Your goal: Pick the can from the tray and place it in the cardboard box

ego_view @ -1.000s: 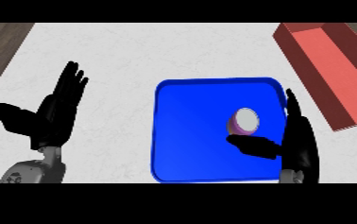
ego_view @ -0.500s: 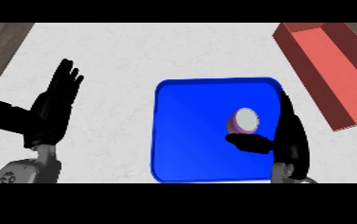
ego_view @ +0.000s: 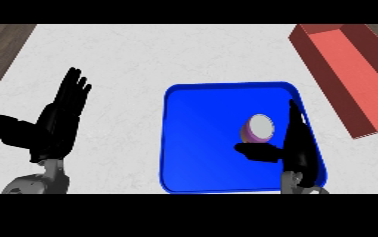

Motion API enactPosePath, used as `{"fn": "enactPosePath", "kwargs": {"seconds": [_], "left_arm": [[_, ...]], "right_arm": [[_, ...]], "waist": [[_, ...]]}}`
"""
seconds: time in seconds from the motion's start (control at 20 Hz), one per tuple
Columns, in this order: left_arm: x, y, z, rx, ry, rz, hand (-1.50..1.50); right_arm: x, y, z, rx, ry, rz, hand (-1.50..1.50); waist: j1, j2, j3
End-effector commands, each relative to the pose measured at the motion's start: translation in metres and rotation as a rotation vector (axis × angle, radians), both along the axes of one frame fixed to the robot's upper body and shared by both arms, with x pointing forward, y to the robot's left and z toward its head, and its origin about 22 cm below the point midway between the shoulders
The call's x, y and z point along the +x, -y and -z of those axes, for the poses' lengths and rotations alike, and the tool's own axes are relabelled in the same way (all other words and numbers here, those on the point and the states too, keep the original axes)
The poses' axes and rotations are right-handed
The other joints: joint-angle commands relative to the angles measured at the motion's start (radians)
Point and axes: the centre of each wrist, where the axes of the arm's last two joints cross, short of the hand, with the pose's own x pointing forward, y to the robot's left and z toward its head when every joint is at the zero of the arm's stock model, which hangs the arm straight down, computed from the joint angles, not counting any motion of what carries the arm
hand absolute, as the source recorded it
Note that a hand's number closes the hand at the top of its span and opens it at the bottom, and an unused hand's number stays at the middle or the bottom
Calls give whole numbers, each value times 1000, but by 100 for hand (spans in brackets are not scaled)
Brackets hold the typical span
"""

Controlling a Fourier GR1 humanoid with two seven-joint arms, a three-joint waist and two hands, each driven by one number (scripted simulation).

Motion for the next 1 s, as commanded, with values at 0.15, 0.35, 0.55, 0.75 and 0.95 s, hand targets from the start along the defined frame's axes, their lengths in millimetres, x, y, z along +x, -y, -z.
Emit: {"fn": "enactPosePath", "kwargs": {"seconds": [0.15,0.35,0.55,0.75,0.95], "left_arm": [[5,5,-4,-4,-9,10,0],[9,-13,12,-5,2,10,0],[18,1,3,-17,-7,2,0],[19,-7,-2,-4,19,-5,0],[16,-9,7,5,-3,-15,0]], "right_arm": [[-2,-8,12,39,-52,67,-150],[-2,-13,13,39,-74,45,-150],[12,-7,9,27,-68,36,-150],[13,-25,21,13,-75,26,-150],[-3,-10,36,0,-34,20,150]], "waist": [[-1,0,0],[-2,0,0],[-2,1,0],[-1,1,0],[-3,0,0]]}}
